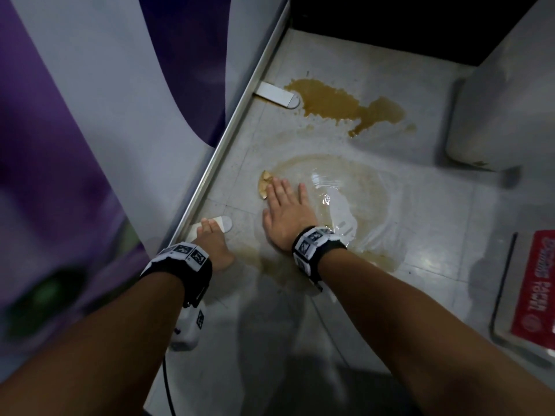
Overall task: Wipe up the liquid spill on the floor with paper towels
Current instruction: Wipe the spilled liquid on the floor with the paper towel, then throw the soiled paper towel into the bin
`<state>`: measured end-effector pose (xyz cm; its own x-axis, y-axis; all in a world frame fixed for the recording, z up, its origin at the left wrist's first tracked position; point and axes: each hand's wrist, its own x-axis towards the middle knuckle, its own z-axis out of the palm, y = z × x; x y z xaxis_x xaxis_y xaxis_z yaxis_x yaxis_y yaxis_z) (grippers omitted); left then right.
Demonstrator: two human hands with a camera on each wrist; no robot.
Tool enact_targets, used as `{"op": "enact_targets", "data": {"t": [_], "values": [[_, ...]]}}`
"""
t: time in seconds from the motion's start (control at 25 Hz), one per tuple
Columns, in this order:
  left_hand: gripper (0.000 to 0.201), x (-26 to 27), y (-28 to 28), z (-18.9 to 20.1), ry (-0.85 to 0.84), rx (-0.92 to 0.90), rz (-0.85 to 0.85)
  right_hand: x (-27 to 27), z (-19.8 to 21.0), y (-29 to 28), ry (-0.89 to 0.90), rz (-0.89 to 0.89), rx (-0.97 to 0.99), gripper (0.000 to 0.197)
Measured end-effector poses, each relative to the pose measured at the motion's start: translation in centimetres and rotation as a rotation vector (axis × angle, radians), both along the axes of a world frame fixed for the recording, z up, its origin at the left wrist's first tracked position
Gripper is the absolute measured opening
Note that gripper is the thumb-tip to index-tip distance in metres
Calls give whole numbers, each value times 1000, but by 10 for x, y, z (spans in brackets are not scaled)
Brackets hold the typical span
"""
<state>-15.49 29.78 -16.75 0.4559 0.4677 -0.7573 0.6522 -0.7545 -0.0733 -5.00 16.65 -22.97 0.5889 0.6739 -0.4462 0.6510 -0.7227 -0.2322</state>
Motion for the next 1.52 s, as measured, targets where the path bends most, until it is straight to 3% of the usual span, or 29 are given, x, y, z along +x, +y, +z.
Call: {"op": "enact_targets", "data": {"t": [0.2,0.4,0.64,0.8,0.92,1.04,1.28,1.52], "values": [[77,2,-2,0,8,-17,20,-51,4,0,-34,148,40,62],[83,2,-2,-3,24,-2,8,-74,1,1,137,125,165,85],[84,-4,6,-10,13,-16,-39,-93,-17,-29,187,405,494,57],[79,-5,5,-14,-56,9,-35,-77,-20,-74,169,490,658,43],[80,-5,5,-17,-93,23,-24,-52,-22,-112,100,408,644,39],[83,-6,6,-22,-92,24,-20,-31,-24,-151,-103,205,584,47],[78,0,-1,-27,-107,94,22,-17,-18,-199,-347,-172,496,33],[85,7,1,-16,-44,91,-24,-32,-5,-208,-420,-152,373,17]]}}
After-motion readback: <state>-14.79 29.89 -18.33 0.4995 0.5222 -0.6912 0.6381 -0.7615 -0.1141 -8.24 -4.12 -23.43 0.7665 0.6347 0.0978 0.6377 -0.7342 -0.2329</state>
